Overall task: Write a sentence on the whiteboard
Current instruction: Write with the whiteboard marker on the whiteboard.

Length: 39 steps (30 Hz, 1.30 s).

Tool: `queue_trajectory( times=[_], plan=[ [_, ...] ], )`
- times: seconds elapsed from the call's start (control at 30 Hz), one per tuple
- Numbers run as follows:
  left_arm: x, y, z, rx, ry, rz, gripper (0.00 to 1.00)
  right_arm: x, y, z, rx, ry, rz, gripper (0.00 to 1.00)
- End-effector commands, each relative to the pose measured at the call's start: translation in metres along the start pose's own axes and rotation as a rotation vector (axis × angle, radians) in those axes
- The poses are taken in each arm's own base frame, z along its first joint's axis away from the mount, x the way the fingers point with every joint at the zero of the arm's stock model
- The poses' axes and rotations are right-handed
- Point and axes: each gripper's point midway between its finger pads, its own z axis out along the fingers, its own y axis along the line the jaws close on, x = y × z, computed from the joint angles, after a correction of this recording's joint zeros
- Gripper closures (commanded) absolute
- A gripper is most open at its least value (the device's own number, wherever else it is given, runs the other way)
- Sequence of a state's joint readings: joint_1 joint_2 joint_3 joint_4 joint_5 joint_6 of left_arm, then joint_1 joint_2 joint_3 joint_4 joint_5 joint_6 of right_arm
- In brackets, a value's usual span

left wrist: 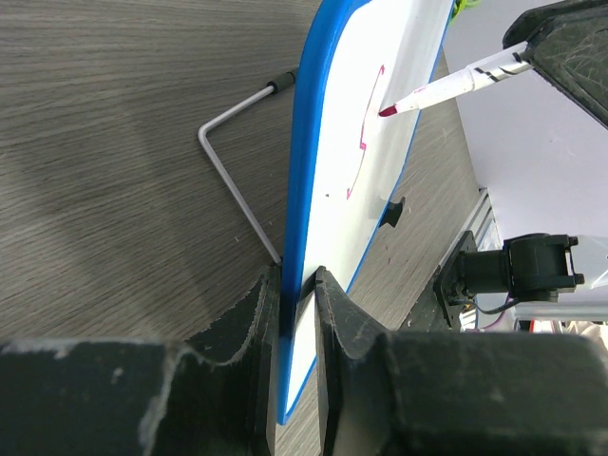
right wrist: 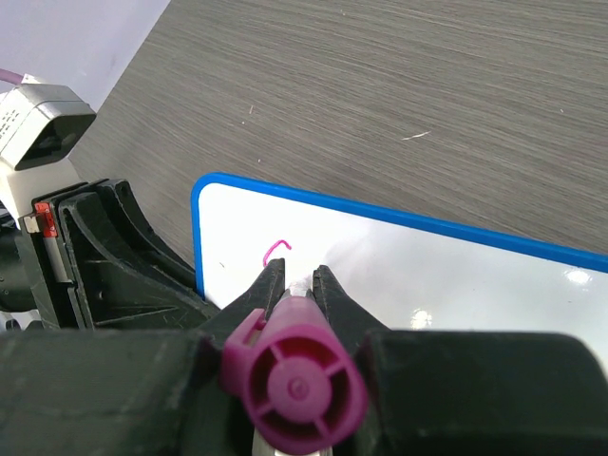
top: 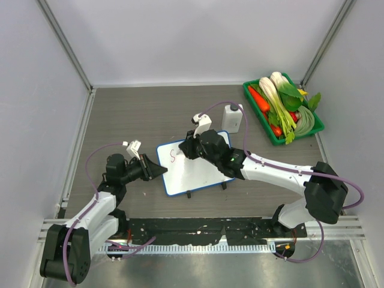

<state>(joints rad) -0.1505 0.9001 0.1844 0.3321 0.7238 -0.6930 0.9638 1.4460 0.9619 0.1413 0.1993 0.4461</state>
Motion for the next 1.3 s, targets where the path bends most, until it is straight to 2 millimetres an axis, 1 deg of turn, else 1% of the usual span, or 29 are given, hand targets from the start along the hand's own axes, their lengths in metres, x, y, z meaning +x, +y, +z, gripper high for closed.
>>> queue_trajectory(
  times=[0.0, 0.13, 0.27, 0.57, 0.97, 1.1, 1.27],
  plan=[
    [-0.007, -0.001, 0.001, 0.002, -0.029, 0.042, 1.0, -0.025, 0.008, -0.007, -0.032, -0.074, 0.008, 0.99],
    [-0.007, -0.001, 0.001, 0.002, -0.029, 0.042, 1.0, -0.021, 0.008, -0.005, -0.026, -0.057, 0.0, 0.99],
    [-0.007, -0.001, 0.001, 0.002, -0.029, 0.042, 1.0, -0.014, 0.002, -0.003, -0.007, -0.042, -0.005, 0.99],
    [-0.008, -0.002, 0.001, 0.005, -0.031, 0.045, 1.0, 0.0, -0.003, -0.005, 0.001, 0.004, -0.021, 0.98],
    [-0.007, -0.002, 0.0, 0.006, -0.031, 0.046, 1.0, 0.019, -0.004, -0.011, -0.02, 0.054, -0.009, 0.99],
    [-0.007, -0.001, 0.0, 0.006, -0.031, 0.044, 1.0, 0.017, -0.005, -0.012, -0.014, 0.044, -0.002, 0.98],
    [-0.007, -0.002, 0.0, 0.005, -0.032, 0.045, 1.0, -0.001, 0.0, -0.012, -0.023, -0.016, 0.01, 0.99]
  ],
)
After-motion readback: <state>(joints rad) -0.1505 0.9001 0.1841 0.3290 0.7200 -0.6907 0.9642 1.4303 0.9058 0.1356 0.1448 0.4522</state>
